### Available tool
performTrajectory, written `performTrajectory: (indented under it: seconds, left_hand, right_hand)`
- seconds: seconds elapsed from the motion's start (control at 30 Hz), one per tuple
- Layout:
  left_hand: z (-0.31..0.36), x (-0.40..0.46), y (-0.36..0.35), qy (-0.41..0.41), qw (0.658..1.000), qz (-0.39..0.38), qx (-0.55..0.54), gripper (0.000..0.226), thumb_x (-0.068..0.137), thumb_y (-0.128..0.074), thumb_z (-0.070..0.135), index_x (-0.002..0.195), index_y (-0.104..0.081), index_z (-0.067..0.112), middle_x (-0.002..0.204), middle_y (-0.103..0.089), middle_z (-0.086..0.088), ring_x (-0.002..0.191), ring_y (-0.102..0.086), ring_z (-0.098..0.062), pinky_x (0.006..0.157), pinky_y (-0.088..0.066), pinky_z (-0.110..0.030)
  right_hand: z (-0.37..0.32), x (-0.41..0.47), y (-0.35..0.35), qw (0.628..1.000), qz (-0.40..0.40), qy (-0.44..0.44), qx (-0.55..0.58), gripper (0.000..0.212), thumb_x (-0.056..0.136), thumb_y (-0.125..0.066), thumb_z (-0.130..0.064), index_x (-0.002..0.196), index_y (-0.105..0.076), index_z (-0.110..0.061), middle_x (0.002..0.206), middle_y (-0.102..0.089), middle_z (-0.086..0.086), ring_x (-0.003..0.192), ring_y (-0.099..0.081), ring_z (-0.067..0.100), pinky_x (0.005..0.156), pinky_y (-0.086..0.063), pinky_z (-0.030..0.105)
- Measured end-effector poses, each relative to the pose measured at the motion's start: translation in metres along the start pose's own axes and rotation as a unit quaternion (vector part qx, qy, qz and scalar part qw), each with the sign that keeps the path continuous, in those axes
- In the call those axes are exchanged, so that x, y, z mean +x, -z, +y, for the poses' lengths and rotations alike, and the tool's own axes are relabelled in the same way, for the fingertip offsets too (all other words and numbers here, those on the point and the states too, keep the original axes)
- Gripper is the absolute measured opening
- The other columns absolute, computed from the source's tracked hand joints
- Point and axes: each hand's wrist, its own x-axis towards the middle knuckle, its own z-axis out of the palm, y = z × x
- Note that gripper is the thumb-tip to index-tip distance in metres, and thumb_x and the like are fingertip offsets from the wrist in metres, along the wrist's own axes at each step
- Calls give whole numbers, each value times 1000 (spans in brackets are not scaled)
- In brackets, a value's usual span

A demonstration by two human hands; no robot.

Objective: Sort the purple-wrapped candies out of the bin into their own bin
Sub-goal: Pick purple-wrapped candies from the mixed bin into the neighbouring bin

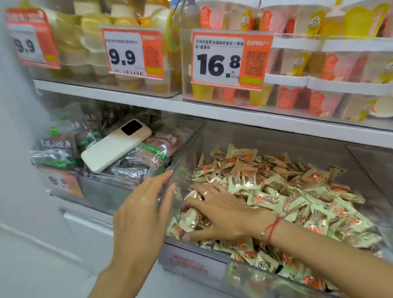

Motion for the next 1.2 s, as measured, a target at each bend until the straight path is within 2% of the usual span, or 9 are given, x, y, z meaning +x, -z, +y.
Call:
performTrajectory:
  seconds: [0.1,0.2,0.37,0.47,0.57,0.73,0.9,1.03,1.2]
  left_hand:
    - [1,0,1,-19,1000,13,7,29,92,-53,35,118,-64,28,100,-67,13,66,-57,-7,53,-37,-16]
    - [0,0,1,-22,1000,17,2,28,92,-54,33,118,-64,27,94,-64,17,55,-42,-1,52,-32,-9]
    - [0,1,2,-14,1000,10,-6,27,93,-56,33,119,-63,29,95,-63,19,52,-42,6,54,-30,-6]
    - [0,1,2,-14,1000,3,-7,28,94,-54,33,121,-62,29,96,-61,20,54,-47,1,55,-32,-8]
    - [2,1,2,-13,1000,3,-8,28,95,-53,33,121,-62,28,96,-61,19,55,-49,-1,53,-34,-12]
    - [4,0,4,-5,1000,0,-7,30,95,-51,36,122,-61,30,100,-63,18,56,-50,-2,52,-40,-26]
    - [3,0,4,-17,1000,8,-1,29,95,-51,34,123,-59,31,102,-59,20,68,-53,-5,52,-36,-23]
    - [2,1,3,-61,998,24,9,28,97,-51,35,123,-59,27,118,-56,14,110,-45,-3,72,-39,-21]
    - [16,-1,1,-146,989,-23,2,47,94,-39,51,125,-61,23,121,-60,12,116,-46,-8,97,-28,-22]
  right_hand:
    - [8,-21,0,997,-3,79,-26,44,93,-47,-57,133,-45,-39,150,-31,0,138,-27,19,117,-15,36]
    - [15,-52,2,992,-19,122,-24,35,97,-46,-45,132,-47,-41,152,-28,-11,141,-23,9,117,1,30]
    - [20,-83,31,986,-139,81,46,36,94,-38,-61,125,-53,-49,152,-23,-27,139,-8,-11,117,9,31]
    - [20,-70,54,962,-202,-15,185,48,90,-32,-67,81,-70,-39,122,-62,-13,111,-52,-1,112,-26,29]
    - [8,-39,50,981,-75,0,180,49,89,-46,-62,77,-73,-24,73,-71,-3,62,-64,15,70,-51,22]
    - [-15,-9,21,992,-120,38,-31,28,83,-69,-33,105,-68,-16,88,-58,-5,87,-55,16,71,-48,30]
    - [-11,-17,9,994,-64,55,-75,17,85,-64,-25,97,-70,-15,92,-64,2,90,-56,19,78,-49,34]
    - [6,-36,16,988,-19,-14,155,26,93,-57,-37,102,-72,-18,109,-63,-7,103,-55,8,93,-45,31]
    - [0,-50,43,846,125,-115,505,16,90,-62,-33,97,-74,-25,89,-71,-19,84,-63,-6,76,-48,13]
